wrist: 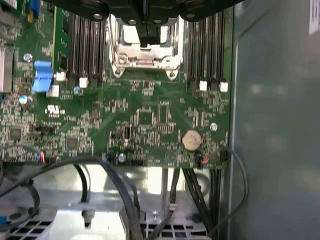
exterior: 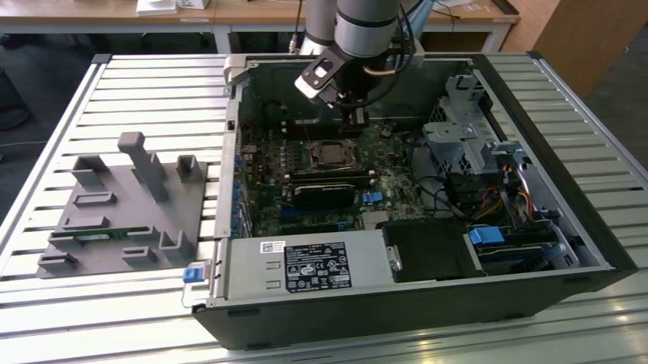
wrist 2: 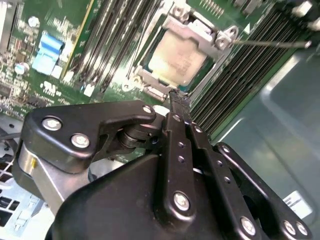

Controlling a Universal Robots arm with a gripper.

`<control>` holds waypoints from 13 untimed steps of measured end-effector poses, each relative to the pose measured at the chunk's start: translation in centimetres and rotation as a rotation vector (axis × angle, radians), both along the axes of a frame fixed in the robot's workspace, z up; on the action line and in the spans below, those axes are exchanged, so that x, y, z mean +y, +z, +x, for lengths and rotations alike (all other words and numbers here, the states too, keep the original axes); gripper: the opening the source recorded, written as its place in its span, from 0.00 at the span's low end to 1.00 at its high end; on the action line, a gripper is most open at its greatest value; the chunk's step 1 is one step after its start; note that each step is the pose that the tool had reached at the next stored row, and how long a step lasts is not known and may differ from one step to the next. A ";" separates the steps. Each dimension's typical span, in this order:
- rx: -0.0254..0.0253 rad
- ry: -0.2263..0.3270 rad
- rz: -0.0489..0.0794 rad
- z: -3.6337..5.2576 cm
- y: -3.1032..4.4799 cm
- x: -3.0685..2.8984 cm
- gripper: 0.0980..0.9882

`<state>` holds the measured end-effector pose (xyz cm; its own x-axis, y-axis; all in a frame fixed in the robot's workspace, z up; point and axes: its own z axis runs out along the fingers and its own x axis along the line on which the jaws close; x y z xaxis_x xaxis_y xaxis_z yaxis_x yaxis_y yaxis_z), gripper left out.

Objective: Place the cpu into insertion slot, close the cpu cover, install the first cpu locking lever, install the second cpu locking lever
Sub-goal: 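Close the cpu cover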

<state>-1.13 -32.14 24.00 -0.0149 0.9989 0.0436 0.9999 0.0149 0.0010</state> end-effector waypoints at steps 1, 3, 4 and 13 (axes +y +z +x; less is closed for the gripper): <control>-0.0001 0.000 0.000 -0.16 -0.02 0.00 0.01; -0.0001 0.000 0.000 -0.45 -0.09 0.01 0.01; -0.0001 0.000 0.000 -0.55 -0.15 0.00 0.01; 0.0001 0.000 -0.001 -1.49 -0.89 0.00 0.01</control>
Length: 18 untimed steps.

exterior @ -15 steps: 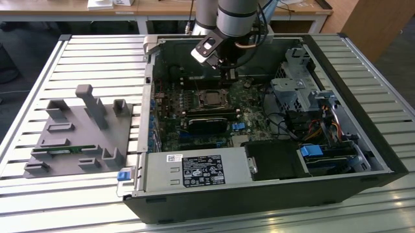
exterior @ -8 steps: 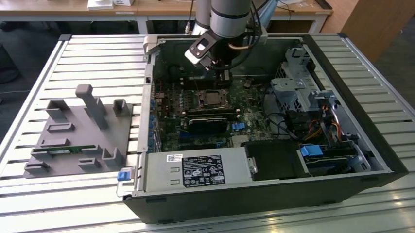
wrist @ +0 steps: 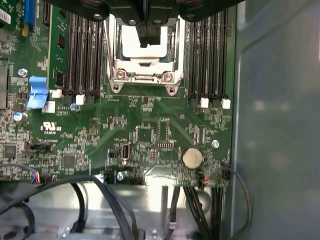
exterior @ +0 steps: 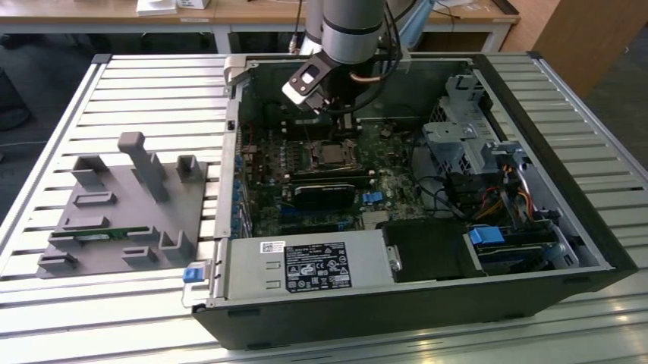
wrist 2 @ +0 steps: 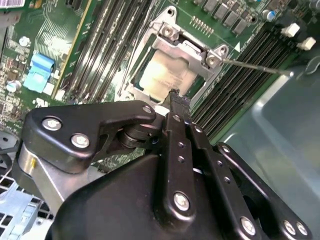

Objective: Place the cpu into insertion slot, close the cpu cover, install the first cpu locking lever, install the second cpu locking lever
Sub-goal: 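Close the cpu cover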

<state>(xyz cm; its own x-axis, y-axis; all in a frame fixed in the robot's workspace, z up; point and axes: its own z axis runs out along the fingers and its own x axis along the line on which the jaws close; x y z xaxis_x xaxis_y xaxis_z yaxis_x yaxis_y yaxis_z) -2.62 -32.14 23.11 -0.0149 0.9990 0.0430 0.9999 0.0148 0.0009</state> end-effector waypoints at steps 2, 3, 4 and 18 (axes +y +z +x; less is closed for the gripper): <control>-0.0001 0.000 0.000 -0.07 -0.38 0.00 0.01; -0.0002 0.000 0.000 -0.07 -0.55 0.00 0.01; -0.0002 0.000 0.000 -0.09 -0.67 -0.01 0.01; -0.0002 0.004 0.000 -1.72 -1.45 -0.11 0.01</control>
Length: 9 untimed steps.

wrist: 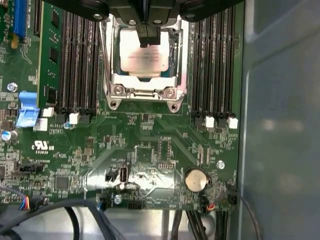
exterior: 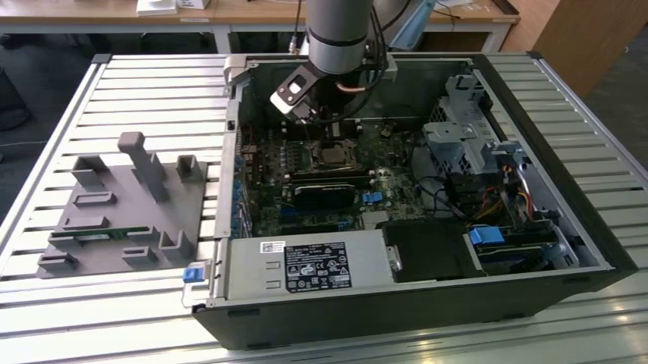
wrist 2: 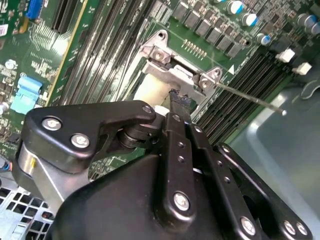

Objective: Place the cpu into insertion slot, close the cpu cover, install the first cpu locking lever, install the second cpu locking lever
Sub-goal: 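Close the cpu cover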

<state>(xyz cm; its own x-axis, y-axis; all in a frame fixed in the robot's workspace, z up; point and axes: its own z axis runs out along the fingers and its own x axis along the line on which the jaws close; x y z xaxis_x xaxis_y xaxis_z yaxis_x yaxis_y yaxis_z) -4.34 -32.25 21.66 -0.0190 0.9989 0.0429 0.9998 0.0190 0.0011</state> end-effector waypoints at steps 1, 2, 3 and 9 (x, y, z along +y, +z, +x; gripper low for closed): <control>0.0000 0.000 0.000 -0.06 -0.07 0.00 0.01; 0.0000 0.000 0.000 -0.11 -0.12 0.00 0.01; 0.0001 0.001 0.000 -0.13 -0.15 0.00 0.01; 0.0001 0.003 0.000 -0.54 -0.50 0.00 0.01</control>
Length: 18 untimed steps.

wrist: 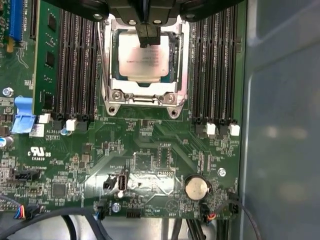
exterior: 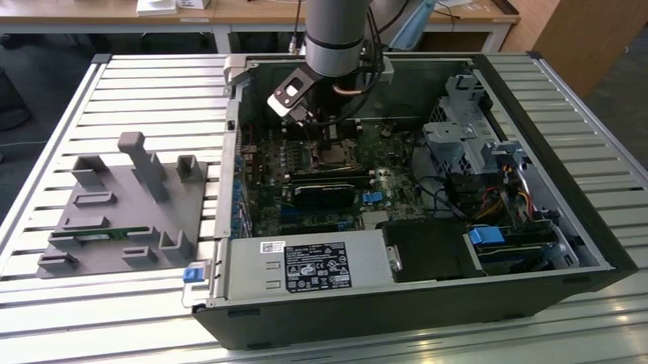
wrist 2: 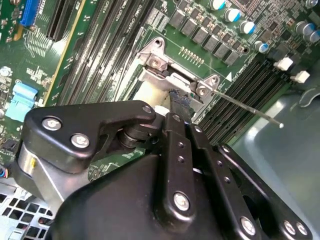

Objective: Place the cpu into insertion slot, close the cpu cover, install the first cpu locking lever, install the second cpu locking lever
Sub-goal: 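Close the cpu cover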

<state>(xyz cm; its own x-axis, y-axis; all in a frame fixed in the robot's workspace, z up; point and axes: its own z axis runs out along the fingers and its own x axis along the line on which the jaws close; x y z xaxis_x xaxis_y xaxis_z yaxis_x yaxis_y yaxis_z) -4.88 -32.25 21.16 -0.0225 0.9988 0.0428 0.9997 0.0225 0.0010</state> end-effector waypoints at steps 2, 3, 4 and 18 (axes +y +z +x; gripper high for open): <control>0.0000 0.000 0.000 -0.14 -0.16 0.00 0.01; 0.0000 0.000 0.000 -0.20 -0.24 0.00 0.01; 0.0000 0.000 0.000 -0.27 -0.32 0.00 0.01; 0.0002 0.000 -0.005 -0.32 -1.03 0.09 0.01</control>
<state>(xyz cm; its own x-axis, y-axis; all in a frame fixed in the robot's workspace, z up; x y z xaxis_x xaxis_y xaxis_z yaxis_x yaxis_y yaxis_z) -5.20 -32.16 20.13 -0.0228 0.9990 0.0383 0.9997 0.0228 0.0007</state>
